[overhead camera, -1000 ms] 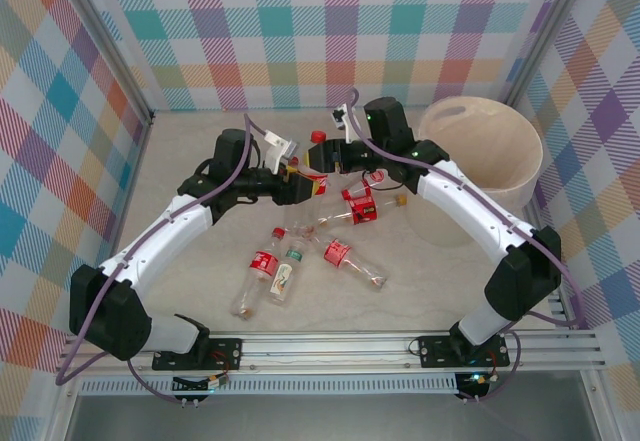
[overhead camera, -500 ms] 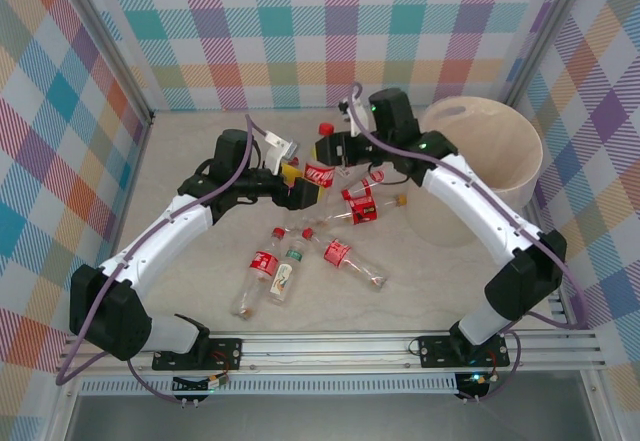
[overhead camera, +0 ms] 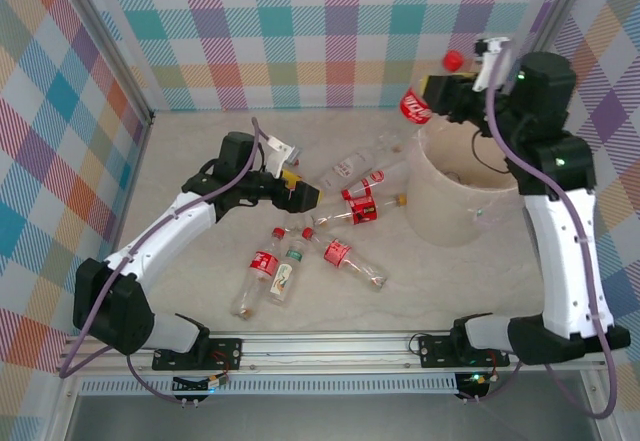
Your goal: Put the plastic bottles in the bin
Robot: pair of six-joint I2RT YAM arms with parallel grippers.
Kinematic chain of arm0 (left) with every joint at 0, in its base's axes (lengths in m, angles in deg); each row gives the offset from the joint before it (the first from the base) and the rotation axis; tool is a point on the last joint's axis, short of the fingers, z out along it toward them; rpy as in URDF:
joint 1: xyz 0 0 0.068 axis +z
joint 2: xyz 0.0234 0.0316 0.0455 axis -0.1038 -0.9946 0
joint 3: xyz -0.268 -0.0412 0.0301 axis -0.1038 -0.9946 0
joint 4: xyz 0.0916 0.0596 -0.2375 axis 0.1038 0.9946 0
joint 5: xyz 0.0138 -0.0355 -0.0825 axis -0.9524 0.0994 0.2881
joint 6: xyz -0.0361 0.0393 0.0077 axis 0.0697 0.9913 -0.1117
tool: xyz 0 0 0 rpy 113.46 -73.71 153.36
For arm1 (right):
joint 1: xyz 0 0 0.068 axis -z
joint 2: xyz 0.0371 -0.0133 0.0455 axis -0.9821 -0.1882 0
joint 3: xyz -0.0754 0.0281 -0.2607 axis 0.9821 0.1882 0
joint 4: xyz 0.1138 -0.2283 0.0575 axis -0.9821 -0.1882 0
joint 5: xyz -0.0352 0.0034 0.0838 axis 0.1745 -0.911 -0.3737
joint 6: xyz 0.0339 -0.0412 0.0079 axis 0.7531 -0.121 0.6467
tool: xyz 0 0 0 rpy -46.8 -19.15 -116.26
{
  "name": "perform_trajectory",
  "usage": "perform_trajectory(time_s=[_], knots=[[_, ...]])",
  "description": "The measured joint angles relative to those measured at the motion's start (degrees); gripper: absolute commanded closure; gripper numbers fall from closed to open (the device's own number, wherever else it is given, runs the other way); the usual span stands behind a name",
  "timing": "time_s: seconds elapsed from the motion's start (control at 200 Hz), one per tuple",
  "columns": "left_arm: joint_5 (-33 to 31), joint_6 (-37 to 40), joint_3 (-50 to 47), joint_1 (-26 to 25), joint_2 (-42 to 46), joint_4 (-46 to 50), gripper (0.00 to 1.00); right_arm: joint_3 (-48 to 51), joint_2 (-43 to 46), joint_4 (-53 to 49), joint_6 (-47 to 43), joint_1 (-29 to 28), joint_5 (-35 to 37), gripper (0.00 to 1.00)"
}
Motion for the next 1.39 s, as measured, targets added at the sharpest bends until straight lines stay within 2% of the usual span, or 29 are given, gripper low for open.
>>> perform_trajectory(time_s=[0.15,0.285,0.6,1.12,1.395], knots=[[-0.7,0.5,0.4,0.0,-1.1,0.8,0.0,-3.3,2.2,-1.9,-1.8,5.4,3.0,0.56],[-2.3,0.9,1.3,0.0,-2.0,2.4,0.0,-3.8,3.5,-4.0,-4.3,7.7,7.3,0.57],[-7.0,2.6,3.2,0.0,-3.7,6.7,0.0,2.8,1.2,-9.0,-8.3,11.1,15.3,0.56],[-13.6,3.8,5.7,0.0,-6.4,11.5,0.0,19.1,-5.1,-8.3,-8.7,11.5,13.6,0.56],[-15.0,3.9,6.0,0.0,-7.6,13.1,0.0,24.9,-8.1,-2.5,-8.0,13.1,10.8,0.5]])
